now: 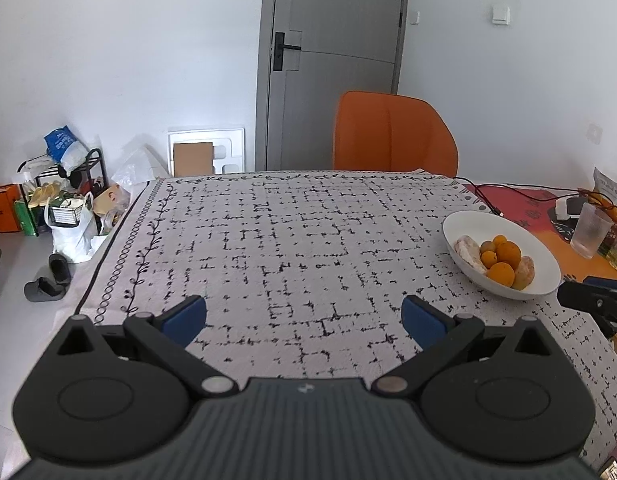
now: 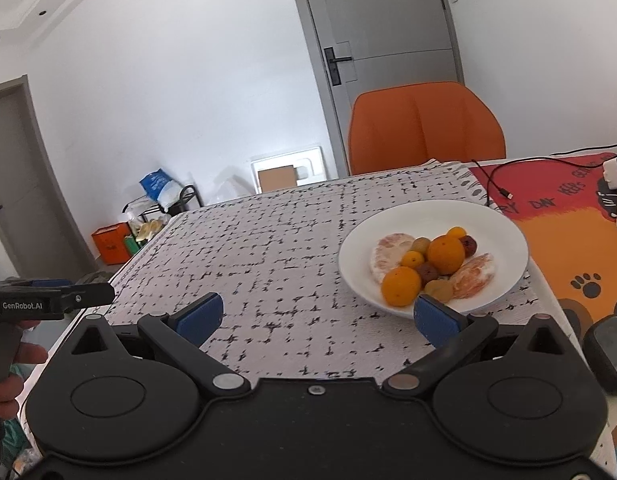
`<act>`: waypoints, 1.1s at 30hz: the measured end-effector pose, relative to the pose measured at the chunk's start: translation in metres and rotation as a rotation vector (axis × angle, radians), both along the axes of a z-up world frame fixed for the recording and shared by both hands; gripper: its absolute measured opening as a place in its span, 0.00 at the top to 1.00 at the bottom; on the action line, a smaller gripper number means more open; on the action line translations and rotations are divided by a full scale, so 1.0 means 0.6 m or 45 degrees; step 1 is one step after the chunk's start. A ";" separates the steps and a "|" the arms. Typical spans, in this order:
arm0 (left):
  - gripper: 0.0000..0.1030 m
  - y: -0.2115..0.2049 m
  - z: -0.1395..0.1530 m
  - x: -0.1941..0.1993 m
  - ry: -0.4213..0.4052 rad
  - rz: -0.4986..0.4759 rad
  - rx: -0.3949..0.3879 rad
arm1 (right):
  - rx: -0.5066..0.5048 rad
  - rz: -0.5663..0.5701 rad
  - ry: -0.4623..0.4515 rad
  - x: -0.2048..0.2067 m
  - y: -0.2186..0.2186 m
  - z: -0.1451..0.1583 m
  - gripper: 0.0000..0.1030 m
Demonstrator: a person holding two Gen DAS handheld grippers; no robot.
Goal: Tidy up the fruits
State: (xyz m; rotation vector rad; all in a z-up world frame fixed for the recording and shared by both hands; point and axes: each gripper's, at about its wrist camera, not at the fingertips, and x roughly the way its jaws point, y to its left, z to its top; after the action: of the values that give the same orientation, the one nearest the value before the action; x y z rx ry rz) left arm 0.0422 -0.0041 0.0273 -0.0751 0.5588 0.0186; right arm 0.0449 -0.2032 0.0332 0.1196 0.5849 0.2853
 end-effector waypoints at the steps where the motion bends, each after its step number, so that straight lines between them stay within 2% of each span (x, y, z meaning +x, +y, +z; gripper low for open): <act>1: 0.00 0.001 0.002 -0.004 -0.003 0.006 0.002 | 0.005 0.005 -0.002 -0.004 0.001 0.000 0.00; 10: 0.00 0.006 0.015 -0.028 -0.031 0.036 0.009 | 0.030 0.015 0.022 -0.031 -0.002 -0.007 0.00; 33: 0.00 0.011 -0.010 -0.036 0.012 0.031 0.007 | 0.008 0.031 0.020 -0.035 0.010 -0.007 0.00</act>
State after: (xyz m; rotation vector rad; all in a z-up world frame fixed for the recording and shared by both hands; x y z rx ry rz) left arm 0.0203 0.0027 0.0211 -0.0764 0.5676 0.0442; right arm 0.0237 -0.1972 0.0289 0.1213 0.6013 0.3099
